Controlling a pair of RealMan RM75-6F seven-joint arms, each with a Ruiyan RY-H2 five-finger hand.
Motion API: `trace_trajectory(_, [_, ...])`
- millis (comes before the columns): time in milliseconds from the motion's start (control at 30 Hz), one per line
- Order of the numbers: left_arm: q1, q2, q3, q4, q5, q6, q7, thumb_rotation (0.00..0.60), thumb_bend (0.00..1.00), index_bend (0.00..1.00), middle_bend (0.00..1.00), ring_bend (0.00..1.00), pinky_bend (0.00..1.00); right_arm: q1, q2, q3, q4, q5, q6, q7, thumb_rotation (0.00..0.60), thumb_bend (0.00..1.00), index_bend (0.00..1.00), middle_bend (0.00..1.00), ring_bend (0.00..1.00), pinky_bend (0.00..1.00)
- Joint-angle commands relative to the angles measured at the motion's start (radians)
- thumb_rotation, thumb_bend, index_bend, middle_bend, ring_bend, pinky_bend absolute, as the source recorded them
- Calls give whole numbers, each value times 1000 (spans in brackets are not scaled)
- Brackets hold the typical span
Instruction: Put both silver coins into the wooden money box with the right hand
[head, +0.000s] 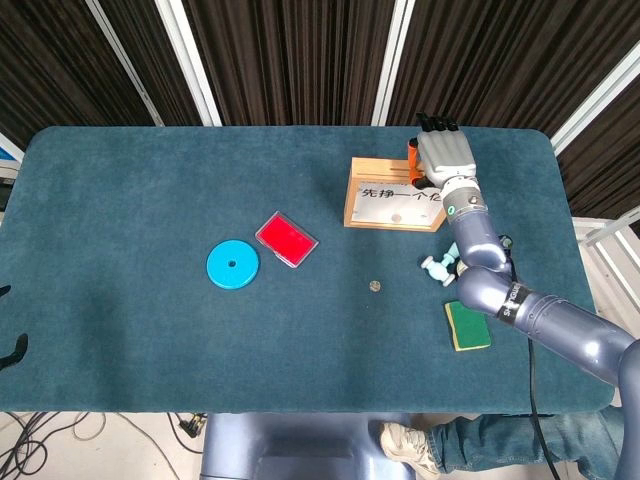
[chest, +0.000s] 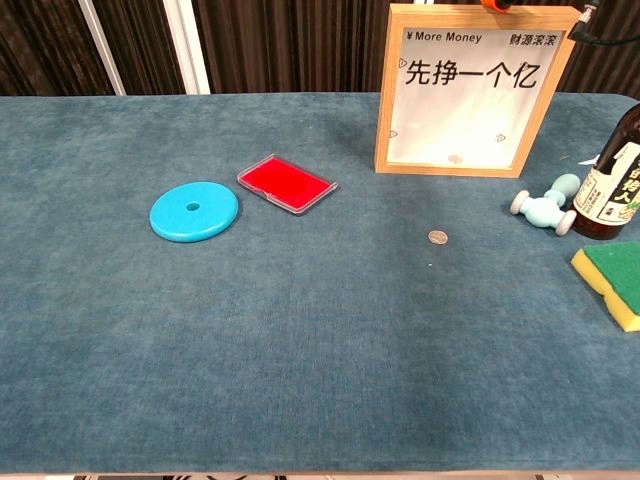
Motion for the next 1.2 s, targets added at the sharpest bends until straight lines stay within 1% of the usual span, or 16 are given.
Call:
trace_trajectory(33, [-1, 3, 1, -2, -2, -5, 0, 600, 396, 120, 0, 0, 0, 0, -3, -2, 3, 0, 2, -1, 600, 513, 540, 23, 0, 0])
trace_trajectory(300, [0, 2, -1, -2, -1, 0, -2, 600, 396, 119, 0, 0, 0, 0, -5, -5, 4, 3, -1, -2, 600, 513, 503, 22, 0, 0])
trace_trajectory(433, [0, 1, -1, -1, -2, 0, -2, 600, 396, 119, 0, 0, 0, -4, 2, 5, -11, -8, 12, 11, 600, 513, 498, 22, 0, 0])
trace_trajectory(533, [-1, 1, 0, -1, -4, -2, -1, 600, 396, 119, 0, 0, 0, -16, 13, 22, -38, -42, 48, 35, 600, 513, 497, 22, 0, 0])
trace_trajectory(600, [-1, 2, -1, -3, -5, -2, -1, 600, 397, 120, 0, 0, 0, -34, 23, 34, -68, -89, 97, 56, 600, 513, 490, 22, 0, 0])
trace_trajectory(733, [-1, 1, -1, -3, -7, -3, 0, 600, 396, 119, 0, 0, 0, -66, 47, 49, -127, -151, 153, 91, 600, 513, 467, 22, 0, 0])
trace_trajectory(833, [-1, 1, -2, -5, -11, -3, 0, 600, 397, 119, 0, 0, 0, -108, 88, 58, -212, -212, 203, 123, 600, 513, 457, 22, 0, 0])
trace_trajectory(967, [-1, 1, -5, -5, -17, -2, -2, 600, 397, 119, 0, 0, 0, -196, 139, 37, -349, -330, 307, 162, 600, 513, 445, 22, 0, 0])
trace_trajectory(1000, [-1, 1, -5, -6, -18, -3, -2, 600, 397, 119, 0, 0, 0, -232, 139, 30, -379, -388, 352, 194, 600, 513, 443, 22, 0, 0])
trace_trajectory(1067, [-2, 2, -5, -7, -20, -6, -3, 600, 396, 119, 0, 0, 0, -290, 124, 6, -408, -483, 432, 235, 600, 512, 427, 22, 0, 0])
trace_trajectory(1100, [-2, 2, -4, -8, -21, -9, -2, 600, 396, 119, 0, 0, 0, -328, 113, -17, -423, -538, 478, 250, 600, 512, 420, 22, 0, 0])
trace_trajectory(1200, [-4, 5, -3, -10, -23, -14, -2, 600, 396, 119, 0, 0, 0, -418, 84, -76, -456, -651, 577, 282, 600, 513, 394, 22, 0, 0])
